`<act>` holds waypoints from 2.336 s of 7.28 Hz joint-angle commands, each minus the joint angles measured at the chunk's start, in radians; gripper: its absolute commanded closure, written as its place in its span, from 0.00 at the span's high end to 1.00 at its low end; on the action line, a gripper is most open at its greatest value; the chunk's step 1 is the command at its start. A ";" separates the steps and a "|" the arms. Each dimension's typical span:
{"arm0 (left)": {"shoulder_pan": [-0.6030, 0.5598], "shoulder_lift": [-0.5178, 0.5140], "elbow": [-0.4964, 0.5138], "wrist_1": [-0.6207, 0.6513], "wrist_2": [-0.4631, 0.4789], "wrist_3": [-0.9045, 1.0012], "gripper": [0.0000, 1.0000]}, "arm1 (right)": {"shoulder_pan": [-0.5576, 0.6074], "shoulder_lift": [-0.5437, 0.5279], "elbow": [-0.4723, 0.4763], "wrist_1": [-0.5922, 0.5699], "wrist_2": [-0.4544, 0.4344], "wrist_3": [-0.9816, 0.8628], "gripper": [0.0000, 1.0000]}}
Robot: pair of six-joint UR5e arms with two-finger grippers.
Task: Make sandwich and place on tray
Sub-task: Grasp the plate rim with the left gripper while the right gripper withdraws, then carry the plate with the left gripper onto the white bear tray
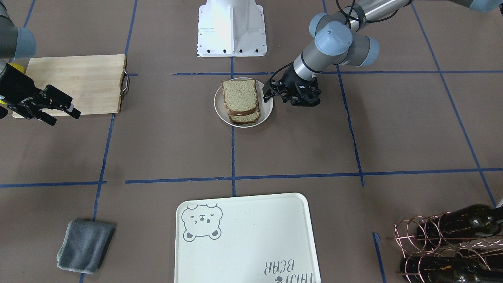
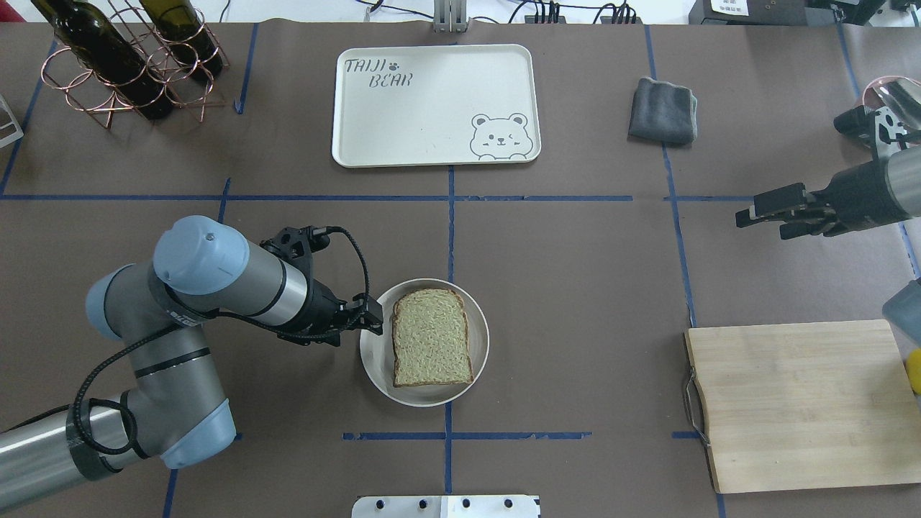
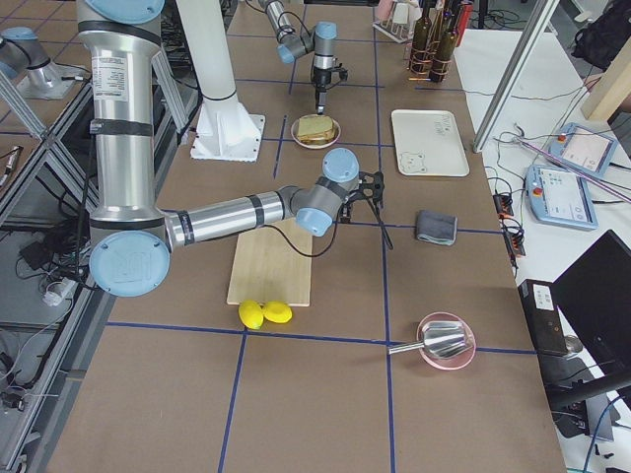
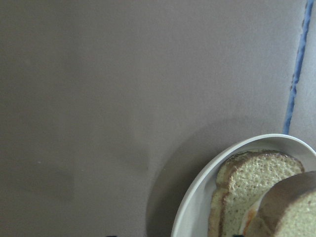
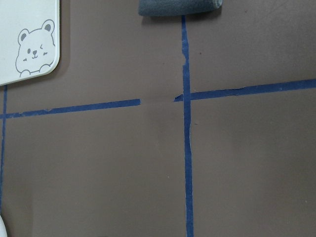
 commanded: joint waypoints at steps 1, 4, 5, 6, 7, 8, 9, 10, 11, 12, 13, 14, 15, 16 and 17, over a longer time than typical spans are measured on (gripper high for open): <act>0.020 -0.005 0.014 0.002 0.010 -0.003 0.61 | 0.015 -0.006 0.001 -0.002 0.017 -0.009 1.00; 0.021 -0.005 0.016 0.002 0.010 -0.003 0.00 | 0.028 -0.014 0.001 -0.001 0.036 -0.009 1.00; 0.021 -0.013 0.014 0.002 0.010 -0.003 0.00 | 0.041 -0.014 0.002 -0.001 0.071 -0.009 1.00; 0.020 -0.015 -0.003 0.002 0.008 -0.005 0.00 | 0.051 -0.016 0.004 -0.001 0.089 -0.009 1.00; 0.015 -0.012 -0.036 -0.002 0.005 -0.014 0.00 | 0.052 -0.016 0.006 -0.001 0.097 -0.009 1.00; 0.011 -0.010 -0.067 -0.014 0.004 -0.070 0.00 | 0.057 -0.019 0.009 -0.001 0.103 -0.009 1.00; -0.015 -0.015 -0.069 -0.066 0.005 -0.135 0.00 | 0.057 -0.022 0.010 0.002 0.106 -0.009 1.00; -0.055 -0.024 -0.055 -0.130 0.004 -0.252 0.00 | 0.061 -0.023 0.012 0.002 0.111 -0.009 1.00; -0.102 -0.071 -0.017 -0.136 0.004 -0.287 0.00 | 0.061 -0.028 0.018 0.004 0.115 -0.009 1.00; -0.145 -0.118 0.047 -0.136 0.004 -0.328 0.00 | 0.061 -0.031 0.024 0.003 0.117 -0.008 1.00; -0.178 -0.172 0.122 -0.137 0.004 -0.380 0.00 | 0.063 -0.039 0.033 0.002 0.117 -0.008 1.00; -0.207 -0.227 0.206 -0.134 0.004 -0.408 0.00 | 0.061 -0.043 0.047 0.001 0.115 -0.006 1.00; -0.219 -0.301 0.333 -0.134 0.007 -0.422 0.00 | 0.066 -0.043 0.045 0.001 0.115 -0.006 1.00; -0.244 -0.383 0.471 -0.136 0.034 -0.428 0.00 | 0.066 -0.042 0.045 0.001 0.115 -0.006 1.00; -0.259 -0.430 0.555 -0.143 0.060 -0.471 0.00 | 0.071 -0.042 0.048 0.001 0.115 -0.006 1.00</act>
